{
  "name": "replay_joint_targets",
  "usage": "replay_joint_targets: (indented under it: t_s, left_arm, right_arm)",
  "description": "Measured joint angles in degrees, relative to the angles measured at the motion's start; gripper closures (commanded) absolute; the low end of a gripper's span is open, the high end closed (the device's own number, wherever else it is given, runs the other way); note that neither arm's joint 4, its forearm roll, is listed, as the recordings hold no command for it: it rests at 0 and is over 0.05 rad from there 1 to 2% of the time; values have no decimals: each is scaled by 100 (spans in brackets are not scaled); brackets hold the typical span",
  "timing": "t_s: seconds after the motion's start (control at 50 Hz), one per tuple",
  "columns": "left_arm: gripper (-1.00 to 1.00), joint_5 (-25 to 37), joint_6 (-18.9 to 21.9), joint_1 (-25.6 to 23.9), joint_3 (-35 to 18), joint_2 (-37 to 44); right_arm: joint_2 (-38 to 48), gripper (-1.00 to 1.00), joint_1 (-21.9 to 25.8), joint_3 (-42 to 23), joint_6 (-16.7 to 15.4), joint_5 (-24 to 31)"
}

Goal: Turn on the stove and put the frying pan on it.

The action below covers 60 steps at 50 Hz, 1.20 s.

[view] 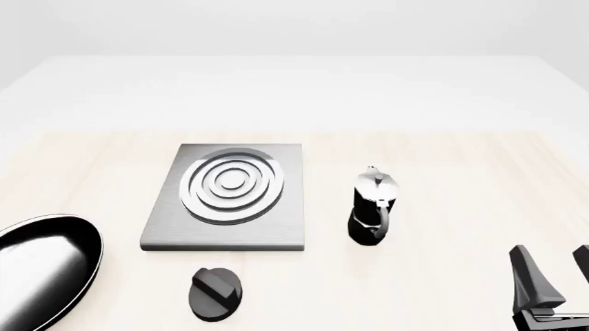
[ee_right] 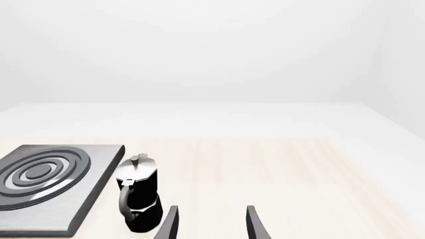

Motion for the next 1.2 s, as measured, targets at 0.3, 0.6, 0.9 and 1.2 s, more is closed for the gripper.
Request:
replay_joint_targets:
  t_s: [0.3,0.6,0.9,1.2]
  left_arm:
    - [100,-443,-550,-408,221,35]
    - [100,-106,-1061,-1038,55,-298]
    - [100,956,-1348,-1493,-744,-964]
    - [100,1820,-1490,-1963,-1712,-1460]
  right_arm:
    - [0,-100,0,0,0,0]
    - [0,-100,0,0,-1,0]
    - [0,-100,0,0,0,0]
    - [0,-100,0,0,0,0]
